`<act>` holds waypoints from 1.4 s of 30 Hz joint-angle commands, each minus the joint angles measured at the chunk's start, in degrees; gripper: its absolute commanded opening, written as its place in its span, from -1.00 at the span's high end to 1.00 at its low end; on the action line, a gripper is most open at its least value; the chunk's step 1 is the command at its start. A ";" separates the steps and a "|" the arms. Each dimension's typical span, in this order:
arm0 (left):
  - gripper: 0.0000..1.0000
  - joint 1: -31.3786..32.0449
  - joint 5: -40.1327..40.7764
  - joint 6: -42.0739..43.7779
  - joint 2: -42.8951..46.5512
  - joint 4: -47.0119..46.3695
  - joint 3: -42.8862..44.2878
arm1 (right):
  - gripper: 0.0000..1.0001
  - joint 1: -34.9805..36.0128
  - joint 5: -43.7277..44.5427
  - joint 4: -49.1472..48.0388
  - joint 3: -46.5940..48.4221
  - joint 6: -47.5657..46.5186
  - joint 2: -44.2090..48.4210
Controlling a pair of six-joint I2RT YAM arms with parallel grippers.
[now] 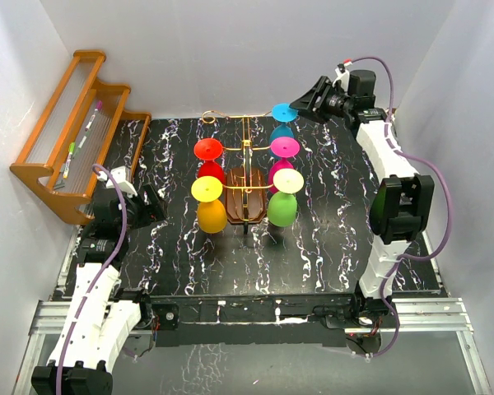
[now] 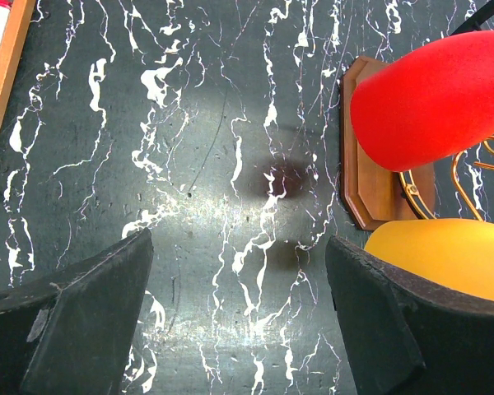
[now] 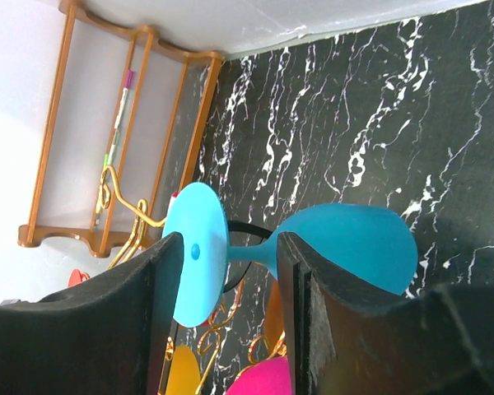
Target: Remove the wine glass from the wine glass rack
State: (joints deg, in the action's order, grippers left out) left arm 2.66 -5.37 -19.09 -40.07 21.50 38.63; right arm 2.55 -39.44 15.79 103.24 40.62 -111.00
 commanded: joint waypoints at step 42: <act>-0.65 0.16 -0.61 -0.24 -0.09 -0.05 0.22 | 0.85 2.73 4.51 -6.33 -6.71 1.66 9.66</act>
State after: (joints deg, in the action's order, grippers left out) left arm 2.66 -5.37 -19.11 -40.40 21.50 38.63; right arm 5.82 -35.53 15.73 97.30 39.42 -104.71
